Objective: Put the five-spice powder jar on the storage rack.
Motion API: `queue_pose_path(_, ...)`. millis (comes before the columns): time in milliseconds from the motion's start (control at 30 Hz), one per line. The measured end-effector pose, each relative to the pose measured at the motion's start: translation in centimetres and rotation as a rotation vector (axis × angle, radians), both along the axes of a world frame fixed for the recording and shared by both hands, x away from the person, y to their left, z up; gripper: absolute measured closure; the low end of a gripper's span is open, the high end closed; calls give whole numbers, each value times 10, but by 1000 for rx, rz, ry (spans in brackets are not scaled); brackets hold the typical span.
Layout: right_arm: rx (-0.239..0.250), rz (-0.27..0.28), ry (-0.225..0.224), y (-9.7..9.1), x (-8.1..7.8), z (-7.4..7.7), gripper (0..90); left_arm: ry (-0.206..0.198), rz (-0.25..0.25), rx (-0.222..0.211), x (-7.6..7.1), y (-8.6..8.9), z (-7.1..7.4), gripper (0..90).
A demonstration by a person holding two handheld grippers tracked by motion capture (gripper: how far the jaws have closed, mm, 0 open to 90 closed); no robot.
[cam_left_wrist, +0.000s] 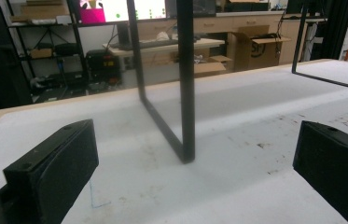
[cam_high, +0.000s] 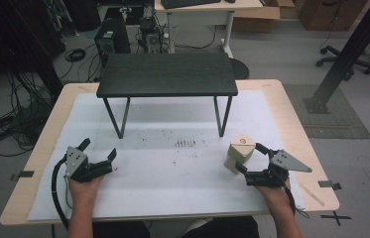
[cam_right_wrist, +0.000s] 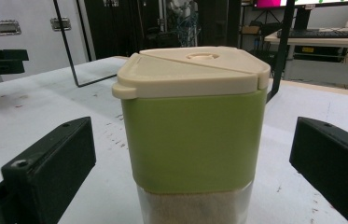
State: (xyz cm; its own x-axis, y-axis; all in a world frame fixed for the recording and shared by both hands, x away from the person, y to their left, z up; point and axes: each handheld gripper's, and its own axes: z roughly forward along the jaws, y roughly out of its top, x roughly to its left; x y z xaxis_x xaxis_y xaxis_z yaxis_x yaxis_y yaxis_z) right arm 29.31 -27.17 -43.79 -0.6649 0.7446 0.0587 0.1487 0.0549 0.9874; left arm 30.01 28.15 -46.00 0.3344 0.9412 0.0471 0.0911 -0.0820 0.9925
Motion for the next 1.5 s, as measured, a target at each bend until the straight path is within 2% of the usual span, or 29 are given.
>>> queue_pose_path(1267,-9,7,3,16,15,-3,0,-2,-4,-1,1,0,0,4)
queue_pose_path(1500,-9,10,8,17,17,-4,33,-2,-5,-2,1,0,0,4)
